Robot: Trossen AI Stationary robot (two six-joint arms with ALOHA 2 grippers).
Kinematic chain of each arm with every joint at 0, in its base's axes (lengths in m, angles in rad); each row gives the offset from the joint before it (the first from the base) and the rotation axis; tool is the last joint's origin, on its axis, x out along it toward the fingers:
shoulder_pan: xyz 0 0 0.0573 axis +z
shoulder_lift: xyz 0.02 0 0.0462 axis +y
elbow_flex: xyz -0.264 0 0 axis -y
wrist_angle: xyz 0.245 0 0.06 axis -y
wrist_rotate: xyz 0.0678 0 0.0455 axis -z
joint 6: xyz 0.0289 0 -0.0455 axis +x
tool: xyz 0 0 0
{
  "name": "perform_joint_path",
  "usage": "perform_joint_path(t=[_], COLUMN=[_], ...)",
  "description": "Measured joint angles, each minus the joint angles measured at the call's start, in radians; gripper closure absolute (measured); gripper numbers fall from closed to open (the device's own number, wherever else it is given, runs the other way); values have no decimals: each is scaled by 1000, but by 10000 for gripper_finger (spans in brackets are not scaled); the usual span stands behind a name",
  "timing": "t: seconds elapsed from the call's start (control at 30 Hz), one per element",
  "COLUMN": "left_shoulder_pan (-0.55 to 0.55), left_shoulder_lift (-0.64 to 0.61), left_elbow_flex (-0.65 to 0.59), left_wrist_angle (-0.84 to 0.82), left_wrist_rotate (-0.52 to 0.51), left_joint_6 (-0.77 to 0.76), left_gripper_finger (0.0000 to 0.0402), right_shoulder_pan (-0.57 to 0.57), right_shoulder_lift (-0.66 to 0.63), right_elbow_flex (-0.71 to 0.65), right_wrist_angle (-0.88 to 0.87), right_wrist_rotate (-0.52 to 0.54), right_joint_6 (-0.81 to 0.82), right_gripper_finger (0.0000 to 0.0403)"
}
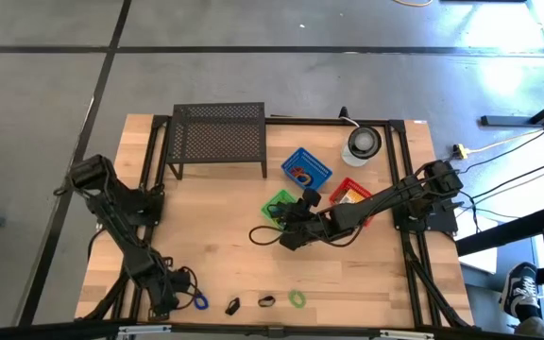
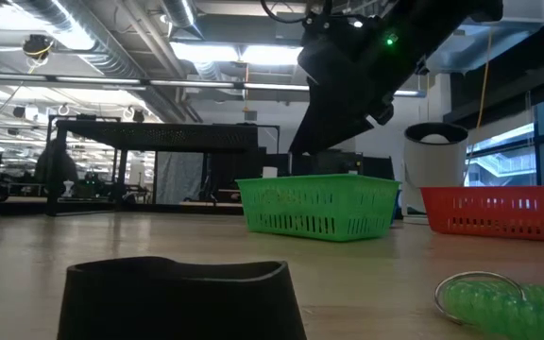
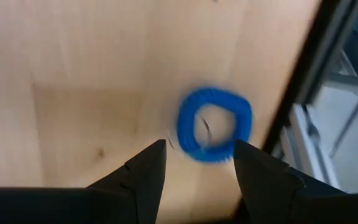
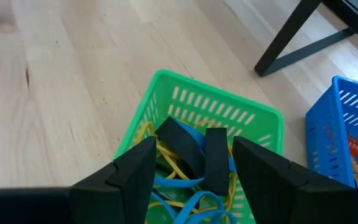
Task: Pick & Place Office Desk Supplies
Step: Put the blue spring keychain into the blue basket
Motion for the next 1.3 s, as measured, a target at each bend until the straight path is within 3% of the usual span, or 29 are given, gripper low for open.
perform_joint_path(t=[0.1,0.3,0.43,0.67,0.9,1.13,1.3], left_shoulder_pan=[0,-1,-7,-6,21,116,224], left_shoulder_lift=[30,78,76,75,85,86,64], left_elbow_flex=[0,7,7,3,62,191,268], left_wrist_angle=[-2,-21,-45,-63,-125,-216,-289], left_wrist_rotate=[-51,-59,-101,-118,-125,-385,-509], left_joint_6=[17,130,195,233,325,573,720], left_gripper_finger=[219,230,273,384,386,388,387], right_shoulder_pan=[0,0,0,0,-1,0,7], right_shoulder_lift=[0,0,0,0,0,0,0], right_elbow_flex=[0,0,0,0,0,0,0], right_wrist_angle=[0,0,0,0,0,42,139], right_wrist_rotate=[1,1,5,10,12,-6,-61], right_joint_6=[0,-2,-3,-4,-4,-3,-55], right_gripper_finger=[189,189,188,188,188,188,189])
